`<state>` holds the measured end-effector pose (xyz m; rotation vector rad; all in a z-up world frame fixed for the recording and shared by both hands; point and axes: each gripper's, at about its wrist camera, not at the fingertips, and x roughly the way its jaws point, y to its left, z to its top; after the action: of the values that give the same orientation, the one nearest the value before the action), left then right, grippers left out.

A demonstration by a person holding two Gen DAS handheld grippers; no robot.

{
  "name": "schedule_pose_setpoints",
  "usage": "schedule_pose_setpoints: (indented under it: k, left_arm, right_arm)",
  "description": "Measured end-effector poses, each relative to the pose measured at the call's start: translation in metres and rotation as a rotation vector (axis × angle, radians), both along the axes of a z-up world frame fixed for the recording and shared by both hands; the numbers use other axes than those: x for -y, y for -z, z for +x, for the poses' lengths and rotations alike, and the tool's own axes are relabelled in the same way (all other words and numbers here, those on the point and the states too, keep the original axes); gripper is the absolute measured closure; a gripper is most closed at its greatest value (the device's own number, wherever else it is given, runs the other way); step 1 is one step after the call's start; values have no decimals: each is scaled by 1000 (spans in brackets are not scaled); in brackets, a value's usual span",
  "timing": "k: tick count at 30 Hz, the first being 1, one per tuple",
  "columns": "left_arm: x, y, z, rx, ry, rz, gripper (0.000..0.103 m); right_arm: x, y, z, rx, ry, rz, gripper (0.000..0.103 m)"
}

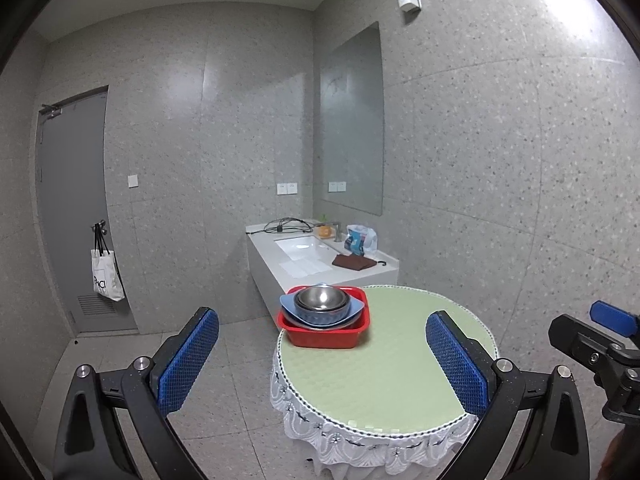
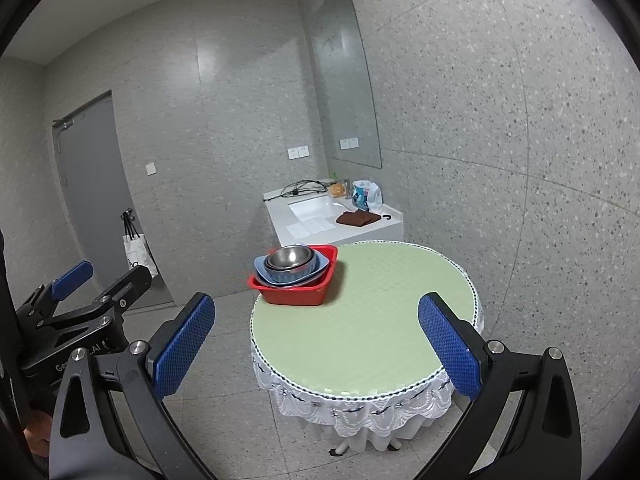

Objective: Organize plates and bowls

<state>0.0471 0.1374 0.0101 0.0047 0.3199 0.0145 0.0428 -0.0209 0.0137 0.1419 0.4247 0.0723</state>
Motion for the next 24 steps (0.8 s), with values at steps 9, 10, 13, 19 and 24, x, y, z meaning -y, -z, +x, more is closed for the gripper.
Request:
schedule_pose_setpoints:
  k: [9,10,13,19,24]
  left_arm:
    - [-21,-5,-9,-2,10,-4,1]
    - [-23,-6,-10,-1,7,-3,1]
    - [-31,-6,-16,3,8,-3,1]
    - [-44,-4,-30,12,1,-6,1]
    - [-52,-3,-42,15,-2,-12,1]
  right_arm:
    - [-22,-2,-8,9,9,-15,0]
    - [-23,-2,-8,8,9,-14,0]
    - [-29,-2,-11,8,10,-15,0]
    - [-43,-2,-17,15,9,-21,0]
    - [-52,-3,-25,26,13,-27,0]
